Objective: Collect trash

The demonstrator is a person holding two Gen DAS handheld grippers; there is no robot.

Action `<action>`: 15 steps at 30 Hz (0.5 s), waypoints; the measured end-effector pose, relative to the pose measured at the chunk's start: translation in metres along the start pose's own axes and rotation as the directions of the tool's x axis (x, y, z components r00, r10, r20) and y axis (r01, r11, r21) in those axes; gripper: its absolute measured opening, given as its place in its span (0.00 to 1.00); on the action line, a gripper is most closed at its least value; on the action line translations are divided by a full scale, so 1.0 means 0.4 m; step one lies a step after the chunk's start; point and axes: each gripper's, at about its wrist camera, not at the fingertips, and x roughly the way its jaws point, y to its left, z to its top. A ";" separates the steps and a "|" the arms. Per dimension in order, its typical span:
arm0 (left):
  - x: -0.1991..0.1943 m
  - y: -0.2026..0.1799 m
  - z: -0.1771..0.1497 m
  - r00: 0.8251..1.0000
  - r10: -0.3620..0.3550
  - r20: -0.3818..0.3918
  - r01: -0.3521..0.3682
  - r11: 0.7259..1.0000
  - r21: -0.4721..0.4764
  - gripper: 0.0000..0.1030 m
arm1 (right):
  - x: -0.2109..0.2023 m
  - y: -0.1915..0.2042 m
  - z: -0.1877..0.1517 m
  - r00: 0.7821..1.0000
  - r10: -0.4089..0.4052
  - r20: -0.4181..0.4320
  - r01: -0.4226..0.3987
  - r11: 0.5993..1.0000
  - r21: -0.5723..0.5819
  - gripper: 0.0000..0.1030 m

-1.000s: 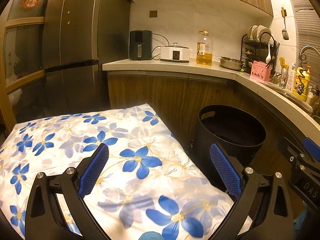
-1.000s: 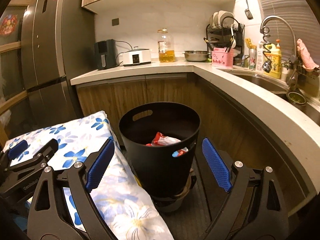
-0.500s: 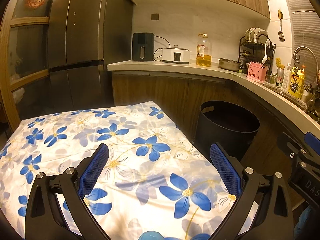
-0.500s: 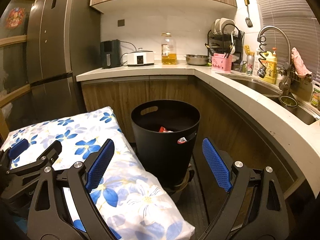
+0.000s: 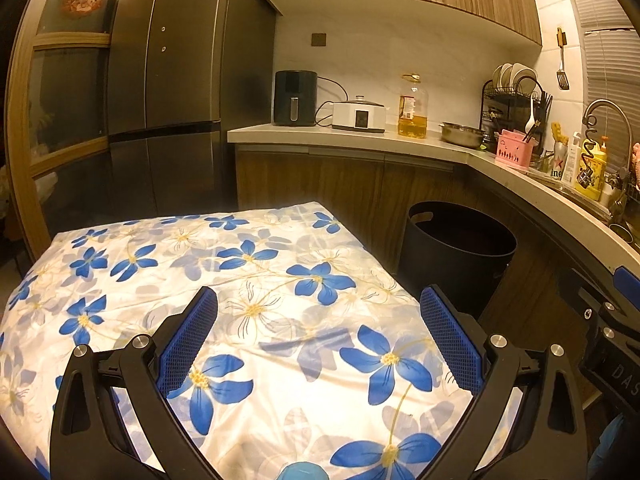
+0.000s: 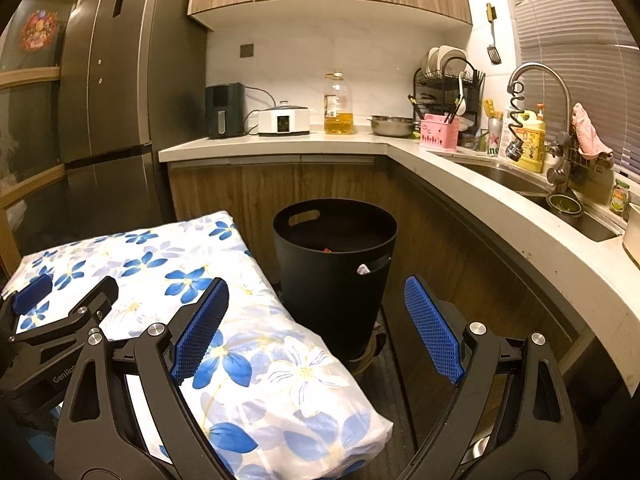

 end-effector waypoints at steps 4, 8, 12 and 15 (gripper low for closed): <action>-0.008 0.007 -0.008 1.000 -0.008 -0.008 0.008 1.000 -0.005 0.94 | -0.015 0.009 -0.002 1.000 0.002 0.010 -0.002 1.000 -0.004 0.86; -0.016 0.013 -0.007 1.000 -0.005 0.000 0.005 1.000 -0.011 0.94 | -0.024 0.016 -0.001 1.000 0.004 0.017 -0.004 1.000 -0.010 0.86; -0.024 0.015 -0.003 1.000 -0.002 0.008 0.002 1.000 -0.012 0.94 | -0.024 0.020 -0.001 1.000 0.006 0.018 -0.006 1.000 -0.011 0.86; -0.024 0.015 -0.001 1.000 -0.001 0.009 0.002 1.000 -0.013 0.94 | -0.027 0.021 -0.001 1.000 0.007 0.019 -0.007 1.000 -0.010 0.86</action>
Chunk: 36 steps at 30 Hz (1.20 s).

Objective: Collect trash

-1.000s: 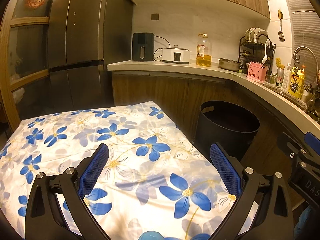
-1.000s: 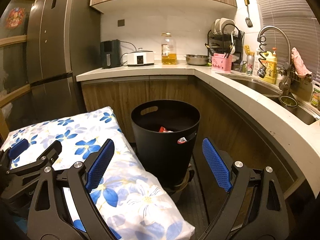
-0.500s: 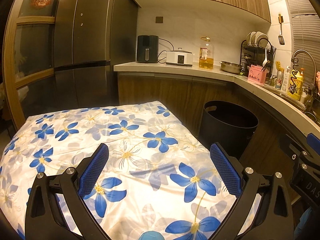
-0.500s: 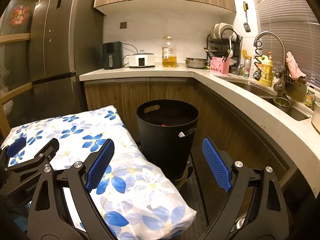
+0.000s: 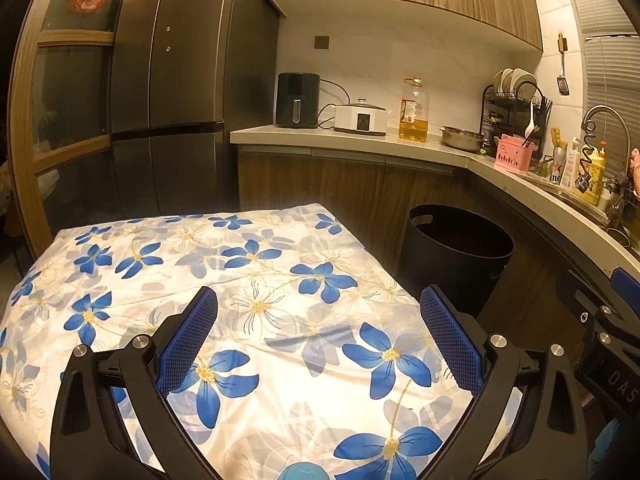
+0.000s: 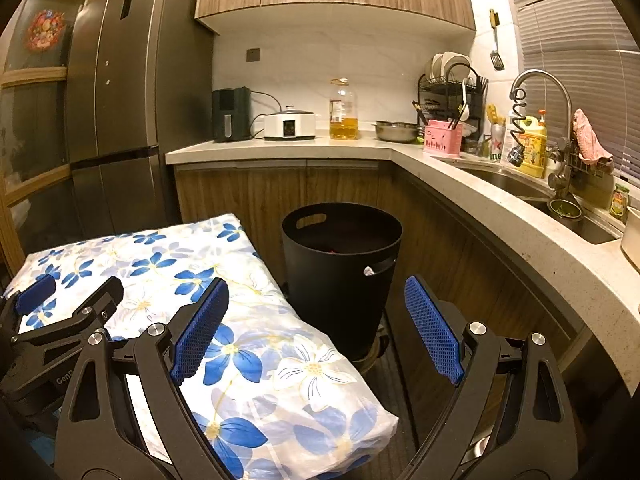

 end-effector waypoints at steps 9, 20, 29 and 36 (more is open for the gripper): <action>-0.002 0.003 0.005 1.000 0.004 0.005 -0.004 1.000 0.002 0.94 | -0.002 0.005 0.002 1.000 0.002 -0.005 -0.002 1.000 0.001 0.86; 0.000 0.005 0.010 1.000 0.012 0.006 -0.012 1.000 0.002 0.94 | 0.004 0.008 0.002 1.000 0.007 -0.007 -0.007 1.000 0.002 0.86; -0.001 0.003 0.010 1.000 0.012 0.006 -0.012 1.000 0.003 0.94 | 0.005 0.008 0.002 1.000 0.007 -0.007 -0.007 1.000 0.005 0.86; -0.001 0.002 0.009 1.000 0.012 0.006 -0.012 1.000 0.003 0.94 | 0.006 0.007 0.002 1.000 0.006 -0.007 -0.006 1.000 0.005 0.86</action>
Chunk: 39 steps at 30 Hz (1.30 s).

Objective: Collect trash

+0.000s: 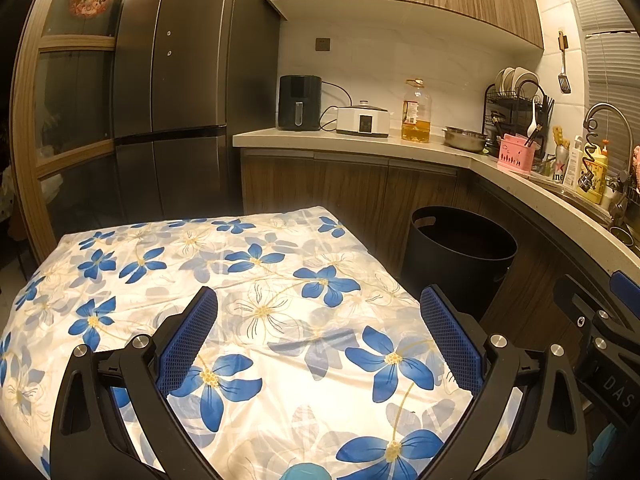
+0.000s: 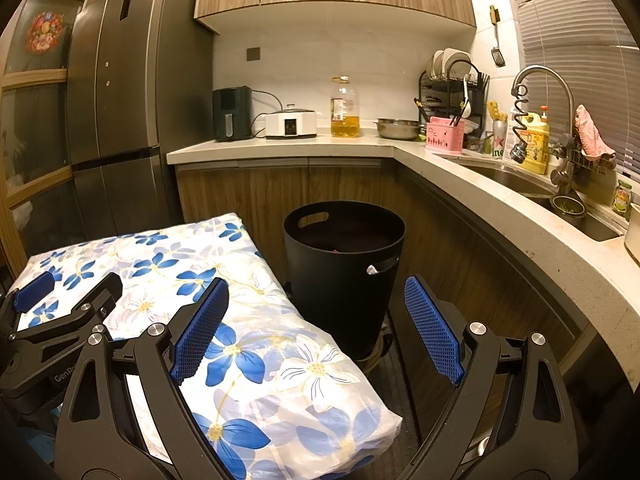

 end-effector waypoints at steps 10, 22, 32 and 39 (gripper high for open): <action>0.000 0.000 0.000 1.000 0.000 0.001 0.000 1.000 0.003 0.94 | 0.001 0.000 0.000 1.000 0.000 -0.001 0.000 1.000 0.000 0.86; 0.005 0.000 0.004 1.000 0.000 0.000 0.000 1.000 0.006 0.94 | 0.006 -0.002 -0.008 1.000 -0.003 0.000 0.003 1.000 0.006 0.86; 0.004 -0.002 0.003 1.000 0.006 -0.001 -0.006 1.000 0.009 0.94 | 0.007 -0.002 -0.008 1.000 -0.004 0.000 0.004 1.000 0.007 0.86; 0.005 -0.003 0.000 1.000 0.005 0.000 -0.005 1.000 0.010 0.94 | 0.007 0.001 -0.013 1.000 -0.006 0.004 0.006 1.000 0.009 0.86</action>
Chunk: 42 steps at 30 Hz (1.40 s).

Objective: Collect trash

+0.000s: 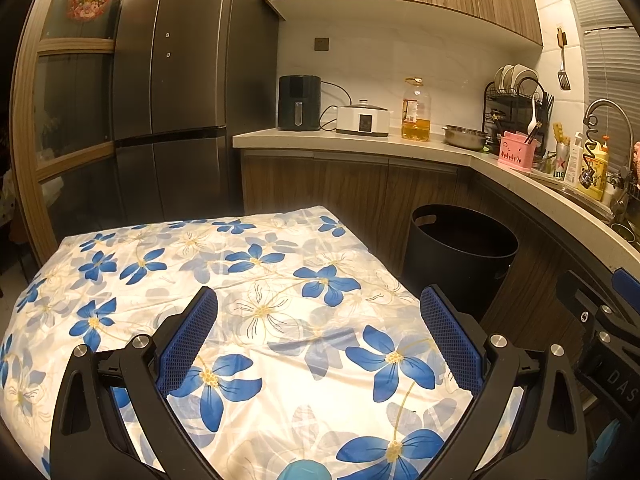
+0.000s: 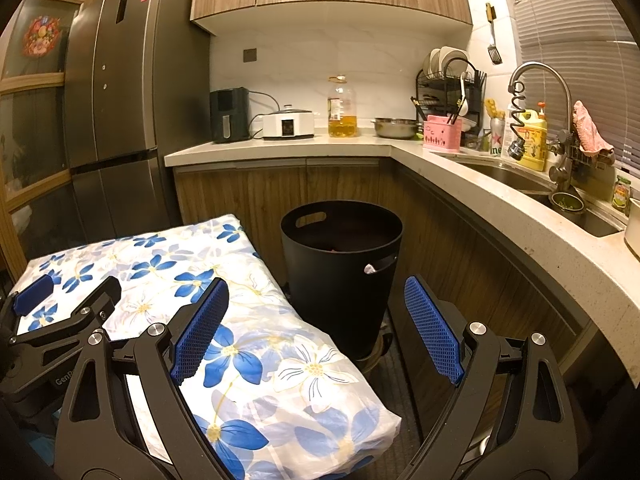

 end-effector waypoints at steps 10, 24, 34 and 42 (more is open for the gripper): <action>-0.002 0.003 0.001 1.000 -0.002 0.005 0.002 1.000 -0.001 0.94 | 0.000 -0.001 0.000 1.000 0.001 0.000 -0.001 1.000 0.002 0.86; -0.017 -0.002 0.009 0.999 -0.022 0.029 0.022 1.000 0.006 0.94 | 0.000 -0.004 0.000 1.000 0.003 -0.001 -0.003 1.000 0.001 0.86; -0.014 0.007 0.005 0.999 -0.035 0.014 0.035 0.999 0.001 0.90 | -0.008 -0.001 0.002 1.000 0.002 -0.005 -0.002 1.000 0.009 0.86; -0.016 0.004 0.003 1.000 -0.023 0.016 0.023 1.000 0.005 0.90 | -0.009 0.000 0.003 1.000 0.001 -0.002 -0.001 1.000 0.009 0.86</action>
